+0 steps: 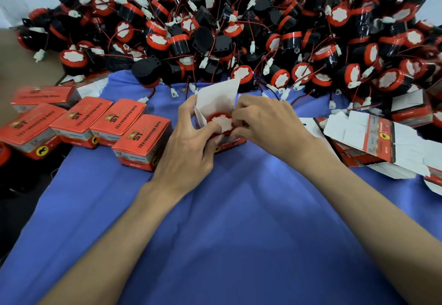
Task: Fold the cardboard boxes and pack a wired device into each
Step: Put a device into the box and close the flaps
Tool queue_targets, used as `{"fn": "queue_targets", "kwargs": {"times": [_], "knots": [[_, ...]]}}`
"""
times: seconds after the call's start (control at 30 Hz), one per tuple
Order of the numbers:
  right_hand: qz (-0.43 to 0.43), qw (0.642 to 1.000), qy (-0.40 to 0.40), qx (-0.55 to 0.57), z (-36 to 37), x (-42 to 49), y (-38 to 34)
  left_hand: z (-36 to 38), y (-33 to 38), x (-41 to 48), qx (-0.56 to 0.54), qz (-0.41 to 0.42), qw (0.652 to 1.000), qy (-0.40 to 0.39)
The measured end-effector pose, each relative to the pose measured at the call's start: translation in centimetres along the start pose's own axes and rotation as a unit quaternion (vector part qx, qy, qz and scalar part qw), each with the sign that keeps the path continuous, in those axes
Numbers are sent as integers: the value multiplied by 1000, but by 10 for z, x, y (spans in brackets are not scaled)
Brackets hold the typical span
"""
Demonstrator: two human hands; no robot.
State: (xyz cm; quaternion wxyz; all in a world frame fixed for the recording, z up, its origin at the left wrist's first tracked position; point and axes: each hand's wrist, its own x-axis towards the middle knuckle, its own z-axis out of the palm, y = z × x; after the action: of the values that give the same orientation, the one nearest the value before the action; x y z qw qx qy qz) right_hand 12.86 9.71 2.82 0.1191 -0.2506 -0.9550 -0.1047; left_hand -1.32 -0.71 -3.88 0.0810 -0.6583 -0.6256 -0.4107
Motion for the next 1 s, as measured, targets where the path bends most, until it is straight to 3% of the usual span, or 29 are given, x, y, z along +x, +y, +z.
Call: {"fn": "queue_targets", "kwargs": {"times": [0.17, 0.33, 0.63, 0.83, 1.0], "knots": [[-75, 996, -31, 38, -9, 4, 12, 0, 1, 2, -3, -24, 1000, 0], [-78, 996, -34, 26, -6, 1, 14, 0, 4, 1, -3, -15, 999, 28], [28, 999, 35, 20, -1, 3, 5, 1, 2, 3, -3, -8, 999, 31], [25, 987, -28, 159, 4, 4, 16, 0, 3, 4, 29, -25, 999, 30], [67, 985, -23, 157, 8, 5, 12, 0, 4, 1, 46, -24, 999, 9]]}}
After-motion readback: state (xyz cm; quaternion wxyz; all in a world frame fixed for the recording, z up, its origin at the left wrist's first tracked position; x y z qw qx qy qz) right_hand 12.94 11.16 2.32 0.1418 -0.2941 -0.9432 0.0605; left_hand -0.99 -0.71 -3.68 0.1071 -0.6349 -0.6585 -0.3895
